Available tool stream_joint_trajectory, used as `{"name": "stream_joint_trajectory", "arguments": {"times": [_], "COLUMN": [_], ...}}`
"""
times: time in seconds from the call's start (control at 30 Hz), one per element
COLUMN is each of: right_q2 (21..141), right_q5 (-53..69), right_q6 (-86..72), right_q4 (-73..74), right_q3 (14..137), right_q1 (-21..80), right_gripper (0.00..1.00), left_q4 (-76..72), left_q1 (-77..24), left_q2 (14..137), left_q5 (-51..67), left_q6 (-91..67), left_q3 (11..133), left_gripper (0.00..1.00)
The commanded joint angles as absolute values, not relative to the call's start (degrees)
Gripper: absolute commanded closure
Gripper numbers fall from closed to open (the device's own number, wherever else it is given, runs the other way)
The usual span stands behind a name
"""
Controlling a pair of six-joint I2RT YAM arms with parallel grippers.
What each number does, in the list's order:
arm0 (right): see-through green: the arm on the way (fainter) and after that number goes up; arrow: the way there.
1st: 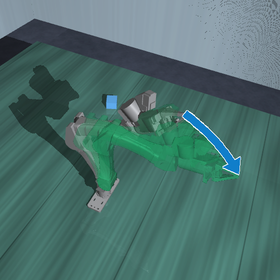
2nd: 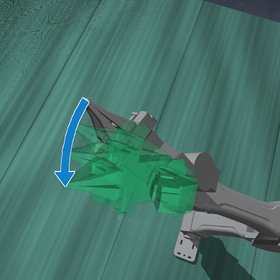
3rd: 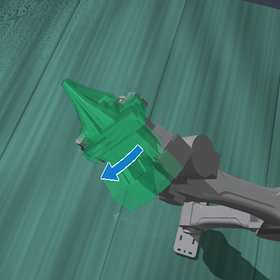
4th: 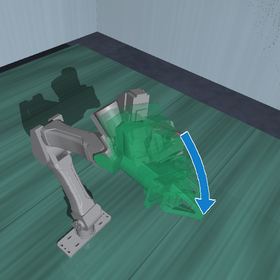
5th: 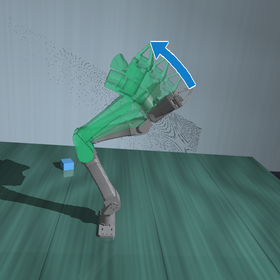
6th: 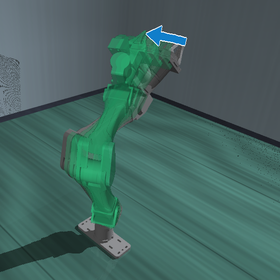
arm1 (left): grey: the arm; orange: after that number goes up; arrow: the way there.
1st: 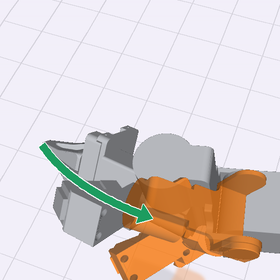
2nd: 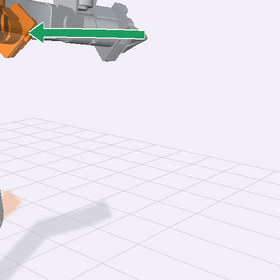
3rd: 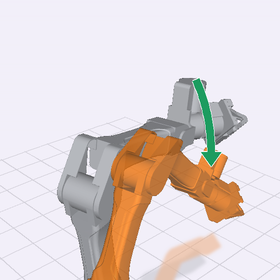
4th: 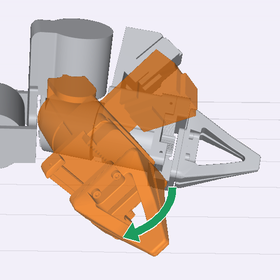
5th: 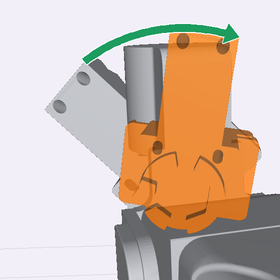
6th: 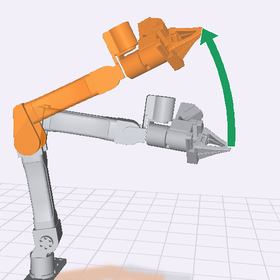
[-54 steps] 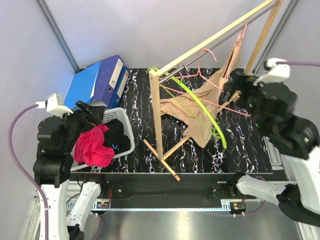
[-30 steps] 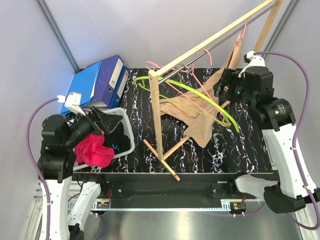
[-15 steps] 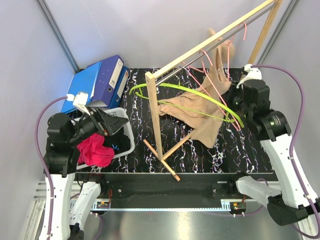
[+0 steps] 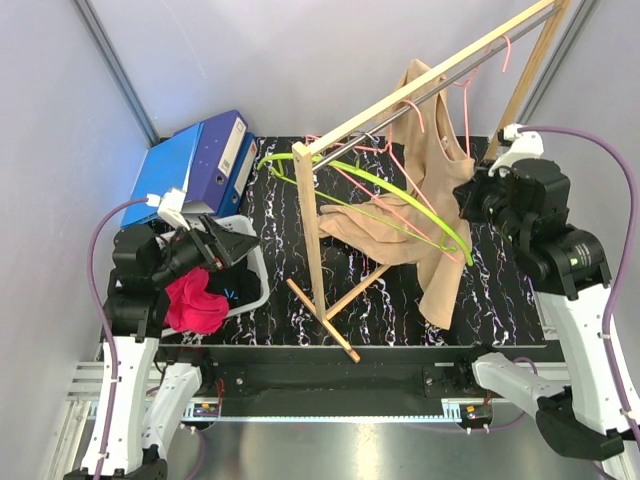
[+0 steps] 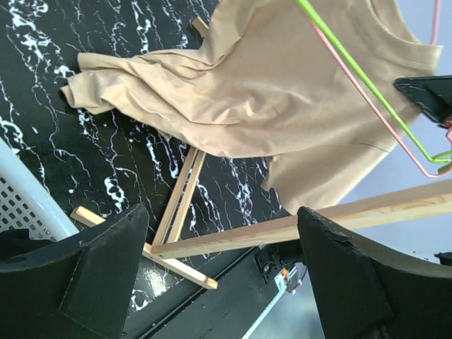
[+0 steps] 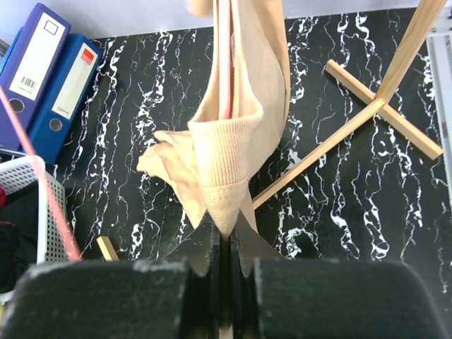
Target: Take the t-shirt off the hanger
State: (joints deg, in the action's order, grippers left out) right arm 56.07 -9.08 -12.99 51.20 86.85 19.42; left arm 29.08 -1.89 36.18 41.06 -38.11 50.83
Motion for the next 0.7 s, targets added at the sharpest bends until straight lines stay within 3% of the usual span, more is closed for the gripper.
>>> {"name": "stream_joint_trajectory", "arguments": {"times": [0.0, 0.23, 0.67], "right_q2": [60.37, 69.34, 71.19], "right_q5": [-9.05, -5.72, -3.87], "right_q6": [-9.76, -7.74, -8.35], "right_q4": [48.25, 49.48, 50.88], "right_q3": [94.47, 103.87, 108.01], "right_q1": [19.16, 19.16, 19.16], "right_gripper": [1.00, 1.00, 1.00], "left_q4": [24.61, 23.73, 22.85], "left_q1": [-1.85, -1.85, -1.85], "left_q2": [34.37, 29.45, 34.28], "left_q5": [35.62, 28.04, 31.73], "left_q6": [-41.04, -43.42, -42.89], "left_q3": [49.57, 48.78, 49.92], "left_gripper": [0.12, 0.12, 0.13]}}
